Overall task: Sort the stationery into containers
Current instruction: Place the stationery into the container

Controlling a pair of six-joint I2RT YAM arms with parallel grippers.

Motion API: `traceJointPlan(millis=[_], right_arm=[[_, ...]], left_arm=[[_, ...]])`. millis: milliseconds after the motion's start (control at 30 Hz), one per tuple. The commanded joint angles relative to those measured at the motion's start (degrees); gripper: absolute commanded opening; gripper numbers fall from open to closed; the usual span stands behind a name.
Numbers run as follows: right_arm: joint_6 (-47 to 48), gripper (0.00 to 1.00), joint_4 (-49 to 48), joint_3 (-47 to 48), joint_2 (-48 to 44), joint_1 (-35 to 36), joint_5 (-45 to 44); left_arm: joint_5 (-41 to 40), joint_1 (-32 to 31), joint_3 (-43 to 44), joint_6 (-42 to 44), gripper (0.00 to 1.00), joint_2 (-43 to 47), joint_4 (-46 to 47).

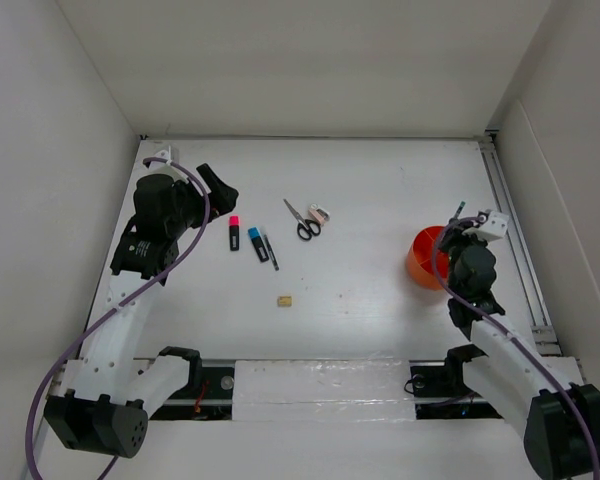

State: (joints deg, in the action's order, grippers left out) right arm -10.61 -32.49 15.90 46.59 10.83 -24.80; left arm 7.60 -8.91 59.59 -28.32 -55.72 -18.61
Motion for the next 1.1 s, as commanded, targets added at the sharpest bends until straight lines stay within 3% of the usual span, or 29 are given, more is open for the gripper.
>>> traceJointPlan(millis=[0, 133, 333, 667, 900, 1067], right_arm=[[0.33, 0.00, -0.56, 1.77, -0.01, 0.68, -4.64], [0.33, 0.00, -0.56, 1.24, -1.67, 1.21, -5.17], [-0.20, 0.35, -0.56, 0.71, -3.60, 1.21, -5.17], [-0.20, 0.53, -0.56, 1.41, -3.61, 1.83, -4.56], [3.84, 0.57, 2.52, 8.52, -3.61, 12.27, -2.26], [6.39, 0.71, 8.56, 18.00, 1.91, 20.18, -4.21]], left_arm=[[1.54, 0.03, -0.35, 0.81, 0.99, 1.14, 2.18], [2.07, 0.03, -0.35, 0.81, 0.99, 1.14, 2.18], [2.07, 0.03, -0.35, 0.81, 0.99, 0.62, 2.18], [2.07, 0.03, -0.35, 0.81, 0.99, 0.62, 2.18], [-4.51, 0.03, 0.17, -0.42, 0.99, 0.09, 0.69], [-14.16, 0.03, 1.92, -2.79, 0.99, -2.37, -3.70]])
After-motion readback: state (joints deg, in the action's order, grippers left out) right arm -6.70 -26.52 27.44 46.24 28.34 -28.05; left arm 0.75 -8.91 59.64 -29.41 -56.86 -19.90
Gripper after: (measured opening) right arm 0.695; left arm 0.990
